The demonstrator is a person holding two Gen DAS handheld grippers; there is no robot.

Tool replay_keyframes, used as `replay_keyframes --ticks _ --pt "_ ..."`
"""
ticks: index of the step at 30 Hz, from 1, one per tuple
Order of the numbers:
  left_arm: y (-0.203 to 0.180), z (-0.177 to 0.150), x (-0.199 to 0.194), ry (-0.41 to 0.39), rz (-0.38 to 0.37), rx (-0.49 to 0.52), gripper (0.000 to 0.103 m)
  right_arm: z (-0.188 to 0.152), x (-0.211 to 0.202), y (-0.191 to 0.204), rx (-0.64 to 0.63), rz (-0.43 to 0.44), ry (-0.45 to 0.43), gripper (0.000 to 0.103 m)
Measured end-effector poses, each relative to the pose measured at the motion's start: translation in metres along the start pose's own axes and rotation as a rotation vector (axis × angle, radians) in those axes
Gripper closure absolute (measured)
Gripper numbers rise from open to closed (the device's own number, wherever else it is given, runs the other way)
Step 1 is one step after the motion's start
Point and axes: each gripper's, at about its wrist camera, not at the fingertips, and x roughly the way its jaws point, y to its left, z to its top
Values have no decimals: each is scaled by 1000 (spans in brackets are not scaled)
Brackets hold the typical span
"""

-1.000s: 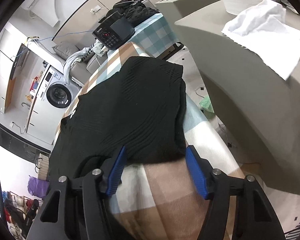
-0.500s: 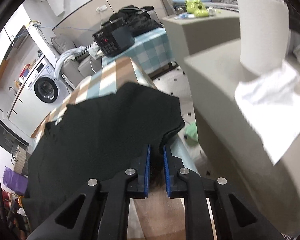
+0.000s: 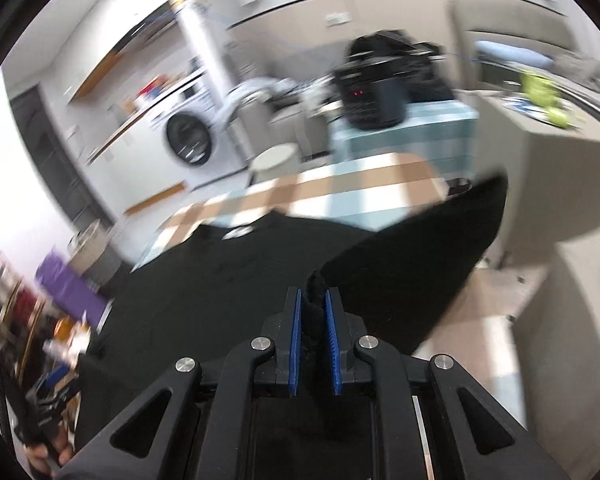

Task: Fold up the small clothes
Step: 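Fold the grasped side edge over the sweater body, open right gripper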

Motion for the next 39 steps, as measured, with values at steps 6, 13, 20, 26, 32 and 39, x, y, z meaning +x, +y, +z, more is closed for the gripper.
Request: replay_keyframes --ticks 6,13,20,26,32,39 --pt "12 -3 -1 -2 14 -23 1 -18 50 37 -45 85 170 86" --pt "20 -5 0 7 31 -32 1 -38 65 21 58 138 241 66" --pt "37 -5 1 16 38 -84 1 -62 90 26 -41 15 364 71" --pt "63 -9 -7 14 61 -133 1 -66 68 9 37 30 303 63" --pt "114 -18 -8 33 126 -246 1 -72 42 -8 118 57 225 48" --pt "185 -14 2 18 182 -434 1 -77 13 -14 130 60 164 41"
